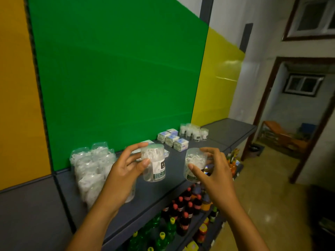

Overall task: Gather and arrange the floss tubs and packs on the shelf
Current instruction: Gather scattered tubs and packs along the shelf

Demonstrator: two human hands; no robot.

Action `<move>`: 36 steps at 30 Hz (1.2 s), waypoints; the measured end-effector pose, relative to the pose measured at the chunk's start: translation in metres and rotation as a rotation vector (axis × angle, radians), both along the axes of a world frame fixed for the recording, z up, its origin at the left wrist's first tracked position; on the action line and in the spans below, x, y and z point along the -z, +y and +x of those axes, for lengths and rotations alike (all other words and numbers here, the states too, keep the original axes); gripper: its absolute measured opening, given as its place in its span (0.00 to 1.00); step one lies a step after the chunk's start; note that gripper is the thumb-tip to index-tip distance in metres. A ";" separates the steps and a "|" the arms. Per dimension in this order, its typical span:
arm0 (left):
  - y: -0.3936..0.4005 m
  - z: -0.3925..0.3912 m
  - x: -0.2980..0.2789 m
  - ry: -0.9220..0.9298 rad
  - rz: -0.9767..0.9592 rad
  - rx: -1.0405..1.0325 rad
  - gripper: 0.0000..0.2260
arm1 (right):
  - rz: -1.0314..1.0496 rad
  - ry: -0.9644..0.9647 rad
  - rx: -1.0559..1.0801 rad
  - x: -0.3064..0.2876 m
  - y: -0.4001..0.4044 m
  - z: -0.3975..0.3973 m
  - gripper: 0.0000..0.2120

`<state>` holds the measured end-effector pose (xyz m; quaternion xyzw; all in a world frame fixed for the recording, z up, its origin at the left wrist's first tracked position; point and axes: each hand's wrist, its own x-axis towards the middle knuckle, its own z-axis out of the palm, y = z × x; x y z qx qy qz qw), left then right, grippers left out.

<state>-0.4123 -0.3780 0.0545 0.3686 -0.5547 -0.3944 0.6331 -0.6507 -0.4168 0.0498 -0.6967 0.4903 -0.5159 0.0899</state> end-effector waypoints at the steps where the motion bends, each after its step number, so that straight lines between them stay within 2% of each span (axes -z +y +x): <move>1: -0.017 -0.007 0.001 0.005 0.003 0.014 0.16 | -0.001 -0.001 0.012 0.000 -0.014 -0.006 0.19; 9: -0.115 -0.063 0.023 0.010 0.058 0.104 0.13 | 0.032 -0.041 0.063 0.019 -0.099 -0.062 0.19; 13: -0.152 -0.088 0.023 0.073 0.113 0.085 0.13 | 0.017 -0.071 0.083 0.024 -0.139 -0.086 0.19; 18: -0.194 -0.128 0.023 0.063 0.132 0.074 0.16 | 0.037 -0.072 0.070 0.029 -0.183 -0.124 0.19; 27: -0.274 -0.222 0.011 0.060 0.108 -0.049 0.19 | 0.039 -0.066 -0.013 0.015 -0.276 -0.216 0.19; 33: -0.325 -0.270 0.015 0.027 0.119 -0.172 0.25 | 0.039 -0.076 -0.079 0.012 -0.343 -0.269 0.20; 36: -0.347 -0.284 0.023 0.028 0.146 -0.221 0.23 | 0.066 -0.091 -0.107 0.019 -0.372 -0.280 0.20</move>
